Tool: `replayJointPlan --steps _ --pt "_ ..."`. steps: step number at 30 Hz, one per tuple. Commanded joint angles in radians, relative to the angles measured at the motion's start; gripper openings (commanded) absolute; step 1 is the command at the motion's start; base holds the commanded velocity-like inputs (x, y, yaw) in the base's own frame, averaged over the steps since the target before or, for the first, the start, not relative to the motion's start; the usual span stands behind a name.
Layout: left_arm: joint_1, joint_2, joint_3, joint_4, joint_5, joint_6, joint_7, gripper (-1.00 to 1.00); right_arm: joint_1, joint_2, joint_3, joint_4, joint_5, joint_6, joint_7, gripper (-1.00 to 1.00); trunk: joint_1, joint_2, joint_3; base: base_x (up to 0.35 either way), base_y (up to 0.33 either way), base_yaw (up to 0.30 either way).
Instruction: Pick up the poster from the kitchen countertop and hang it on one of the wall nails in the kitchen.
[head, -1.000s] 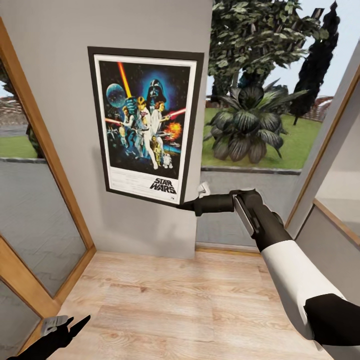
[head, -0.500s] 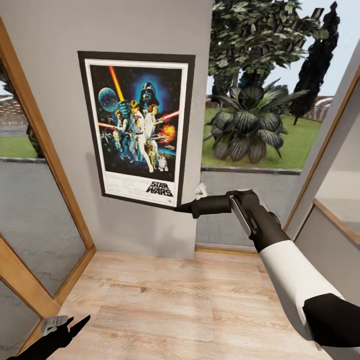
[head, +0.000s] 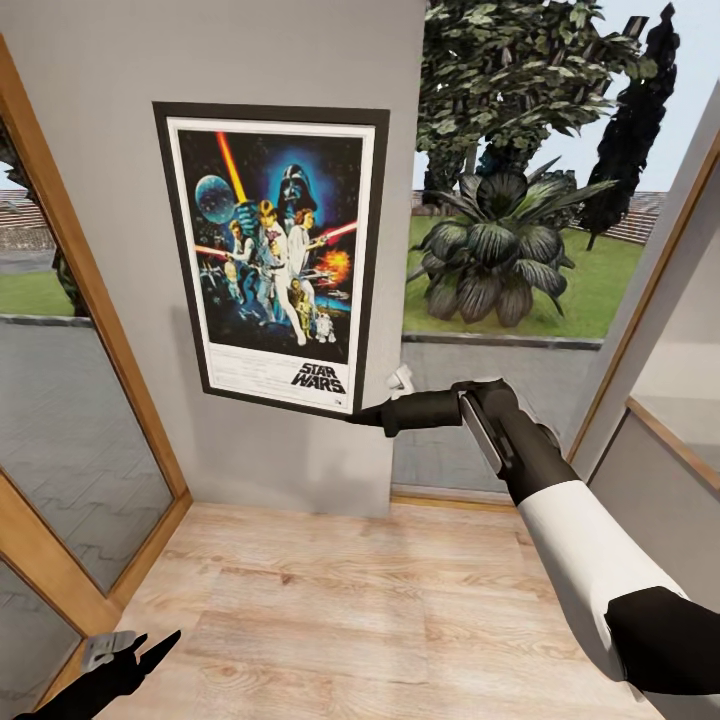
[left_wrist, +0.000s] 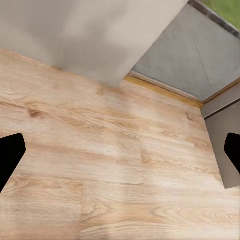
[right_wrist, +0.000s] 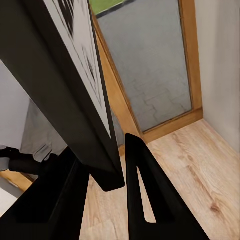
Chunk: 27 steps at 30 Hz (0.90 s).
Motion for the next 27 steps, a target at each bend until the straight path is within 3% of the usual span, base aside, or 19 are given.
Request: replayJointPlan --steps 1,27 --pt "-0.001 0.001 -0.008 0.001 0.007 -0.006 -0.001 1.0 -0.001 -0.001 0.002 0.0 -0.009 0.011 -0.002 -1.0 0.001 -0.002 -0.002 0.0 0.0 0.0" --pt "-0.001 0.001 -0.008 0.001 0.007 -0.006 0.0 1.0 -0.001 -0.001 0.002 -0.001 -0.008 0.013 -0.002 -1.0 0.001 -0.002 -0.002 0.074 0.065 0.0"
